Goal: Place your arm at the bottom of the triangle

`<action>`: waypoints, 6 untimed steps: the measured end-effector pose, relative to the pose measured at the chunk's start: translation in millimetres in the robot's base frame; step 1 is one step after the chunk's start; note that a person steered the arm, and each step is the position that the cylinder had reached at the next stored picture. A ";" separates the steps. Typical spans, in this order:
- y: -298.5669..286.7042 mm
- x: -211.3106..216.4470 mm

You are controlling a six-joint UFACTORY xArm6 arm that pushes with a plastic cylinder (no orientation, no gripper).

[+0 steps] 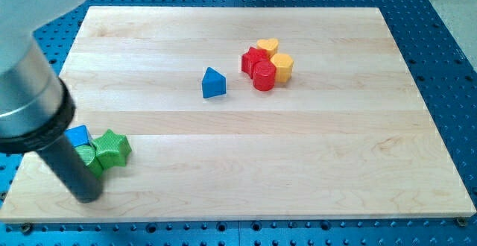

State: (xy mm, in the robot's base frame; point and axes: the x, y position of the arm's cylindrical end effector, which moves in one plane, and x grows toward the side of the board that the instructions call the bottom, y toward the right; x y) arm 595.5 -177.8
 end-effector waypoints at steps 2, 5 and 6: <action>89.1 -33.6; 124.3 -122.2; 154.6 -146.8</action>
